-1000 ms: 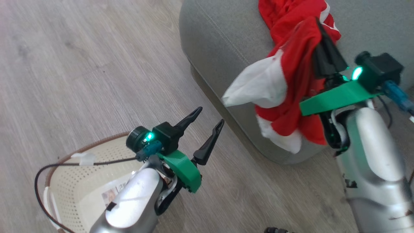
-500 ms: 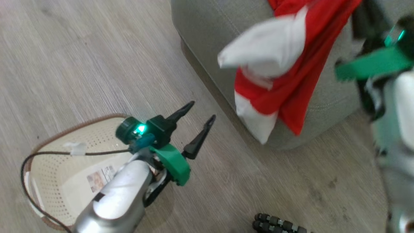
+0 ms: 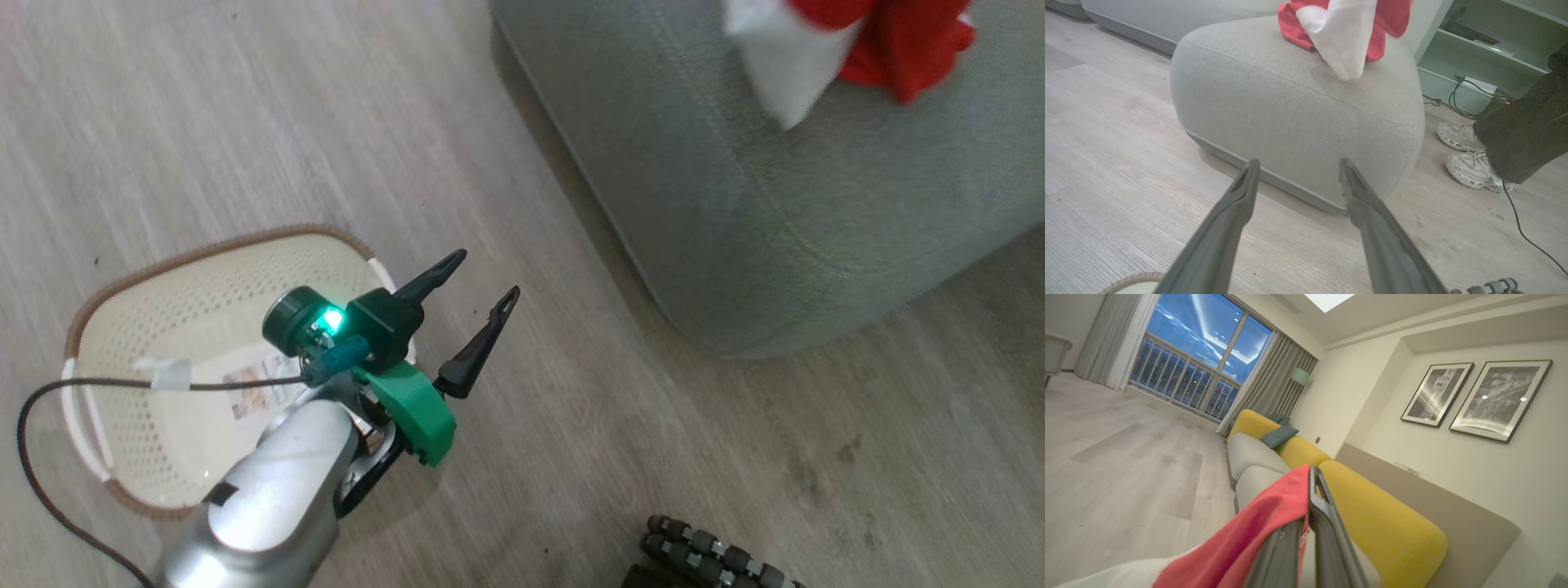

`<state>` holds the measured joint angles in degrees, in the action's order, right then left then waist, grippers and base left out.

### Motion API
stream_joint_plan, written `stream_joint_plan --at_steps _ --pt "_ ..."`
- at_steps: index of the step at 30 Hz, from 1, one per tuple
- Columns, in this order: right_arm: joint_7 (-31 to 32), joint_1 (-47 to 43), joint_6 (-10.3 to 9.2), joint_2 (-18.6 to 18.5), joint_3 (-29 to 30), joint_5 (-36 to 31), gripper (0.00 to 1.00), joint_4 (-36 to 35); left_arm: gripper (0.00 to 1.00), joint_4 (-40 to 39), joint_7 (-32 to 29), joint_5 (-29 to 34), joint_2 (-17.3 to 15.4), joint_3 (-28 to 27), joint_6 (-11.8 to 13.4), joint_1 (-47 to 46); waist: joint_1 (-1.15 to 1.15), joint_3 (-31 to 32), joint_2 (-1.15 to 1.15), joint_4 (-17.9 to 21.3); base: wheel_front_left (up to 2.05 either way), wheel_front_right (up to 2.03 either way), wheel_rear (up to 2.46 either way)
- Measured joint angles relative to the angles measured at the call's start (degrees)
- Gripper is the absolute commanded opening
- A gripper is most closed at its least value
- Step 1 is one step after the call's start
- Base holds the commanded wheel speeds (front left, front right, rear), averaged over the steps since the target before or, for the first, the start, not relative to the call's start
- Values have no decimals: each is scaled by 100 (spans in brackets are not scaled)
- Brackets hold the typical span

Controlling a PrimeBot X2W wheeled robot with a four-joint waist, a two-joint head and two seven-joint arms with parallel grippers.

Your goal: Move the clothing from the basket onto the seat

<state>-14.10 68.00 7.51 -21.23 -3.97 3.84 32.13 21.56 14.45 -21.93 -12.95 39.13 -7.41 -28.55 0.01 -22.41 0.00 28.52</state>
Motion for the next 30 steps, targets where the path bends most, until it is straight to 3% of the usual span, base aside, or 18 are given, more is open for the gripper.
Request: stream_joint_plan --at_steps 6,11,17,20,23,24,26,27,30 --pt "358 1295 0 -594 678 -432 0 592 100 -7 0 2 -86 169 0 -176 0 -328 0 -357 0 0 0" --pt "638 1727 0 -977 1338 -845 0 867 100 -30 0 -1 -113 291 0 -303 0 -645 0 -671 0 0 0" --pt "708 1433 0 -1098 2641 -996 0 1344 100 -73 0 22 -200 605 0 -491 0 -1009 0 -1059 0 0 0" --pt "765 789 0 -1079 3392 -1247 0 1677 100 -80 0 15 -231 594 0 -505 0 -1227 0 -1268 0 0 0" --pt "611 299 0 -1057 3774 -1209 0 1945 100 -81 0 15 -231 586 0 -528 0 -1330 0 -1393 0 0 0" --pt "505 146 0 -1053 3790 -1120 7 2058 100 -81 0 15 -230 600 0 -530 -1 -1348 0 -1423 0 0 0" --pt "287 -137 0 -1027 3791 -939 81 2290 100 -78 0 15 -233 617 0 -529 -1 -1369 0 -1443 0 0 0" --pt "196 -261 0 -1000 3802 -820 100 2396 100 -74 0 14 -240 616 0 -530 0 -1373 0 -1437 0 0 0" --pt "30 -679 0 -925 3760 -575 100 2651 100 -44 0 -32 -258 592 0 -540 -1 -1347 0 -1398 0 0 0"
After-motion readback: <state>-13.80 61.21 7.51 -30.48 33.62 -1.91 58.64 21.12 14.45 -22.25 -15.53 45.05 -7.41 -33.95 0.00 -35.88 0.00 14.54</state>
